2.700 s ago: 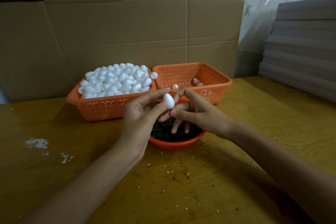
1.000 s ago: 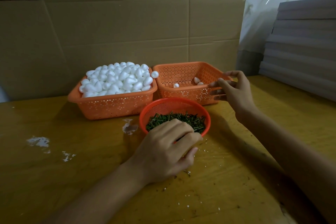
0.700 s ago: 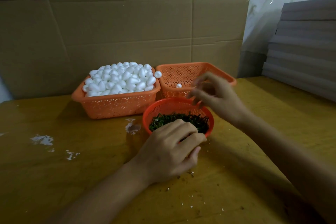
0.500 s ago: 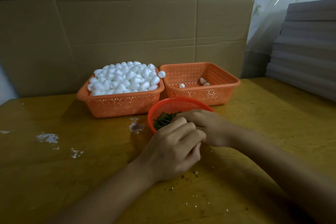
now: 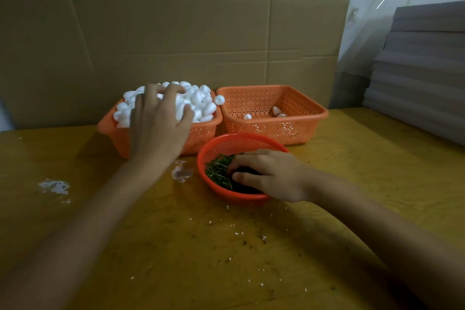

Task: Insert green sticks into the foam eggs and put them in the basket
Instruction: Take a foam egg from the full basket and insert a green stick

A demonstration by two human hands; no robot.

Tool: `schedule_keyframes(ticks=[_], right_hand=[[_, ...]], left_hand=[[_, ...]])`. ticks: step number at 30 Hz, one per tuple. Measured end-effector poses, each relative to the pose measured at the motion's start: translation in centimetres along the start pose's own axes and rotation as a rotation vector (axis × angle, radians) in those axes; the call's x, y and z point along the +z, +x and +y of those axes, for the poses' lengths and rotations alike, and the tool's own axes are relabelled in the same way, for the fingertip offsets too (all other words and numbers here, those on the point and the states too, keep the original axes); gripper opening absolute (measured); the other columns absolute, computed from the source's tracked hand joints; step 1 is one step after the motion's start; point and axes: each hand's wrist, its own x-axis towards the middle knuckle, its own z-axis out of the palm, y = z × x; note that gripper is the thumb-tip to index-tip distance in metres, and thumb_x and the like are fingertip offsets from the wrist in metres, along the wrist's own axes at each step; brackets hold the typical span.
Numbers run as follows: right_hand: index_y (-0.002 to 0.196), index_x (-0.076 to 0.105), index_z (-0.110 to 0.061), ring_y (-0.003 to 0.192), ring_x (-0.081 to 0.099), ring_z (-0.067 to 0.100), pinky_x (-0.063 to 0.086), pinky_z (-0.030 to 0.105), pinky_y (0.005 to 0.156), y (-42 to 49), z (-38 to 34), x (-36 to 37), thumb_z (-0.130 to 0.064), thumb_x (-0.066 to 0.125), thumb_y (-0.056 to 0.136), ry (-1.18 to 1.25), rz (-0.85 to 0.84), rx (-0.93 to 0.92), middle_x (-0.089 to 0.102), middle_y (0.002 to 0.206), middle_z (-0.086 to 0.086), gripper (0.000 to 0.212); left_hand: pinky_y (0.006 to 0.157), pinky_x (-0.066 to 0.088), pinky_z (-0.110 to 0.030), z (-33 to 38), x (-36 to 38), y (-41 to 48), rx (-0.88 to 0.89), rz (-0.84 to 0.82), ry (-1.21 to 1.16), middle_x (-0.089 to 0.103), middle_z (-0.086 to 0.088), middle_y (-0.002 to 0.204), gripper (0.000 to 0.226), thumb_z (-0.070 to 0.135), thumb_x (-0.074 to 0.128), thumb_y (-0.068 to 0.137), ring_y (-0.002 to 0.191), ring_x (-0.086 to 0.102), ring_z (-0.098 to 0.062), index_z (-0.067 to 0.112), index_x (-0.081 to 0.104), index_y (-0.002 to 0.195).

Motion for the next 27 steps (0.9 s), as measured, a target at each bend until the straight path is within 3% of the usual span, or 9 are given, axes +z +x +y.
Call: schedule_keyframes(ticks=[3, 6, 10, 14, 15, 18, 21, 25, 27], right_hand=[[0.135, 0.06, -0.032, 0.126, 0.052, 0.012, 0.042, 0.039, 0.103, 0.1, 0.1, 0.1, -0.043, 0.044, 0.109, 0.0, 0.003, -0.006, 0.061, 0.134, -0.009, 0.032], [0.134, 0.06, -0.031, 0.125, 0.053, 0.013, 0.043, 0.04, 0.103, 0.1, 0.2, 0.1, -0.043, 0.045, 0.109, 0.0, 0.005, -0.013, 0.061, 0.132, -0.009, 0.032], [0.134, 0.06, -0.031, 0.124, 0.054, 0.014, 0.043, 0.041, 0.102, 0.1, 0.3, 0.3, -0.043, 0.045, 0.109, 0.002, 0.014, -0.015, 0.062, 0.132, -0.008, 0.032], [0.133, 0.06, -0.031, 0.124, 0.054, 0.014, 0.044, 0.043, 0.103, 0.0, 0.1, 0.2, -0.043, 0.045, 0.109, 0.0, 0.015, -0.017, 0.062, 0.131, -0.008, 0.031], [0.133, 0.061, -0.031, 0.124, 0.054, 0.014, 0.043, 0.043, 0.103, 0.1, 0.1, 0.2, -0.043, 0.045, 0.109, -0.003, 0.015, -0.016, 0.062, 0.13, -0.008, 0.032], [0.132, 0.061, -0.03, 0.123, 0.055, 0.015, 0.043, 0.044, 0.103, 0.1, 0.2, 0.3, -0.042, 0.045, 0.109, -0.002, 0.016, -0.016, 0.063, 0.129, -0.007, 0.031], [0.132, 0.061, -0.029, 0.123, 0.055, 0.015, 0.044, 0.045, 0.103, 0.1, 0.1, 0.2, -0.042, 0.045, 0.109, 0.002, 0.011, -0.017, 0.062, 0.128, -0.007, 0.031], [0.132, 0.06, -0.03, 0.123, 0.054, 0.014, 0.044, 0.044, 0.103, 0.0, -0.1, 0.1, -0.043, 0.045, 0.109, 0.003, 0.006, -0.011, 0.062, 0.129, -0.008, 0.031], [0.132, 0.06, -0.031, 0.123, 0.054, 0.013, 0.044, 0.042, 0.103, 0.0, -0.1, 0.1, -0.043, 0.046, 0.109, 0.005, 0.007, -0.008, 0.061, 0.13, -0.009, 0.031]], left_hand=[[0.101, 0.042, -0.052, -3.5, 0.5, 3.0, -0.171, -0.33, 0.21, 0.053, -0.019, 0.139, 0.034, 0.035, 0.053, 0.103, 0.13, 0.047, -0.042, 0.023, 0.066, 0.131], [0.109, 0.041, -0.051, -5.0, 0.4, 5.7, -0.254, -0.525, 0.176, 0.056, -0.012, 0.142, 0.036, 0.041, 0.05, 0.103, 0.134, 0.046, -0.038, 0.025, 0.069, 0.13], [0.105, 0.051, -0.047, -5.9, 0.1, 8.2, -0.304, -0.668, 0.048, 0.066, -0.008, 0.125, 0.017, 0.015, 0.08, 0.086, 0.125, 0.059, -0.034, 0.022, 0.082, 0.101], [0.071, 0.05, -0.031, -6.0, 0.6, 8.3, -0.381, -0.56, -0.129, 0.072, -0.02, 0.118, 0.03, -0.004, 0.085, 0.078, 0.089, 0.067, -0.029, 0.02, 0.076, 0.093], [0.068, 0.049, -0.029, -6.2, 0.7, 8.2, -0.389, -0.525, -0.173, 0.071, -0.02, 0.123, 0.032, -0.007, 0.085, 0.077, 0.088, 0.068, -0.029, 0.019, 0.076, 0.095], [0.081, 0.056, -0.036, -6.6, 0.7, 7.4, -0.389, -0.444, -0.29, 0.075, -0.016, 0.116, 0.036, -0.008, 0.085, 0.076, 0.095, 0.073, -0.03, 0.02, 0.075, 0.097], [0.066, 0.053, -0.028, -6.5, 0.1, 6.8, -0.382, -0.369, -0.375, 0.076, -0.008, 0.099, 0.036, -0.007, 0.082, 0.078, 0.078, 0.071, -0.021, 0.022, 0.072, 0.096], [0.073, 0.055, -0.034, -6.0, -1.7, 6.0, -0.37, -0.23, -0.435, 0.076, -0.003, 0.098, 0.035, -0.003, 0.076, 0.079, 0.082, 0.067, -0.02, 0.023, 0.076, 0.101], [0.068, 0.057, -0.033, -5.3, -2.9, 5.3, -0.383, -0.209, -0.57, 0.076, -0.005, 0.094, 0.034, -0.003, 0.074, 0.082, 0.079, 0.068, -0.02, 0.022, 0.077, 0.105]])
